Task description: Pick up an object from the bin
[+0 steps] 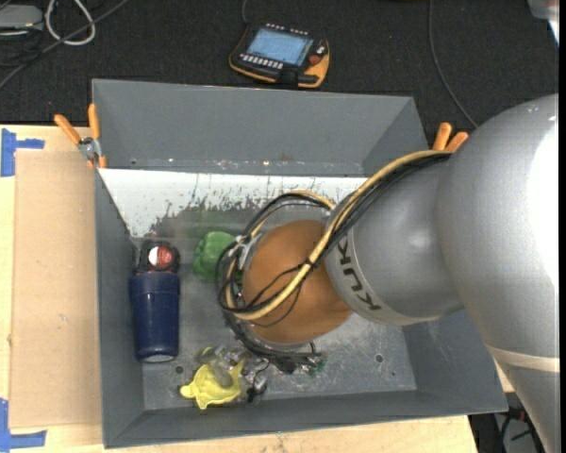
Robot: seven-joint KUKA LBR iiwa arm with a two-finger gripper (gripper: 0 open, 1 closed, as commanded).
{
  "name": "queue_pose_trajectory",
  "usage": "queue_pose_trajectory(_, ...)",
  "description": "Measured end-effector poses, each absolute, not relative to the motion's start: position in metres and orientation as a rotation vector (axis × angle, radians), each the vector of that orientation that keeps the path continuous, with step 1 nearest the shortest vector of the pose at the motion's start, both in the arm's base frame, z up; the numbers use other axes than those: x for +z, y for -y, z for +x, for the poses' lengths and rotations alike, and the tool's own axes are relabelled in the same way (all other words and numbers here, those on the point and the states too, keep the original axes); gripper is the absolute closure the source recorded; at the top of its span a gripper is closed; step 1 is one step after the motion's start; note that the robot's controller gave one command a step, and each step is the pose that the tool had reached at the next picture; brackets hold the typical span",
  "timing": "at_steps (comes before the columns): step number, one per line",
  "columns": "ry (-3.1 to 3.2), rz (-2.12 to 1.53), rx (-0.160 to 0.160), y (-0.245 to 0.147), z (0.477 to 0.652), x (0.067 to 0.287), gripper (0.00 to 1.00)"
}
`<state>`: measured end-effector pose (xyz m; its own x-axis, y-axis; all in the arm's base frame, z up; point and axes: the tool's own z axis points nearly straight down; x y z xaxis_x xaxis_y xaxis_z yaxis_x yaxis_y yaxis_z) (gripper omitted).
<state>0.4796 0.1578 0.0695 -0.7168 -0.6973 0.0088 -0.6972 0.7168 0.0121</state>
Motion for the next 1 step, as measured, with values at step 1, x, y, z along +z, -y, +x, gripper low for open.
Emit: queue_pose_trajectory(1, 2.890, 1.172, -0.015, -0.1576, 0.4765, 0.0986, 1.00)
